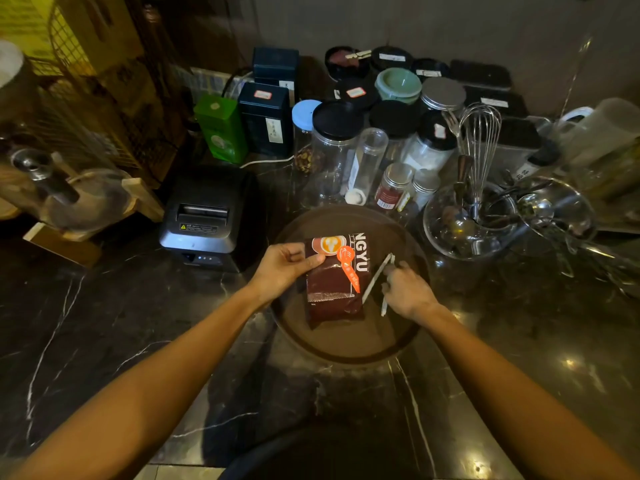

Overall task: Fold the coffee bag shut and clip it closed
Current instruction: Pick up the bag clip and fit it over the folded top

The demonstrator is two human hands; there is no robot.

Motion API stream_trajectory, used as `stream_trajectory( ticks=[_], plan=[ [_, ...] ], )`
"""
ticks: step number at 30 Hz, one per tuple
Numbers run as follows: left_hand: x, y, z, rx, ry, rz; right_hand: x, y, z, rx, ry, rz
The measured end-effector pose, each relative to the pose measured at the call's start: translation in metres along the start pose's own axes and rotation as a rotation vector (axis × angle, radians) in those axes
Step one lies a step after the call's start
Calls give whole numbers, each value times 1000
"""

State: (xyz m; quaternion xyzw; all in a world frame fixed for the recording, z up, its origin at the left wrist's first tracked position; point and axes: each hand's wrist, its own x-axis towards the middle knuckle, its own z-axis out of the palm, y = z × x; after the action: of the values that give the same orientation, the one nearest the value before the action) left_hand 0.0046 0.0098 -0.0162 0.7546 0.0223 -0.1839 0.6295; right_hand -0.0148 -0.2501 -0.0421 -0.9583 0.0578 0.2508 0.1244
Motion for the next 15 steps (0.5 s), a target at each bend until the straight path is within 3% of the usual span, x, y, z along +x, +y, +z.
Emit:
stream_trajectory(
  ticks=[11, 15],
  plan=[
    [-4, -3, 8, -165, -6, 8, 9, 20, -1, -272, 36, -128],
    [-6, -4, 10, -240, -46, -35, 11, 25, -7, -241, 0, -136]
  ],
)
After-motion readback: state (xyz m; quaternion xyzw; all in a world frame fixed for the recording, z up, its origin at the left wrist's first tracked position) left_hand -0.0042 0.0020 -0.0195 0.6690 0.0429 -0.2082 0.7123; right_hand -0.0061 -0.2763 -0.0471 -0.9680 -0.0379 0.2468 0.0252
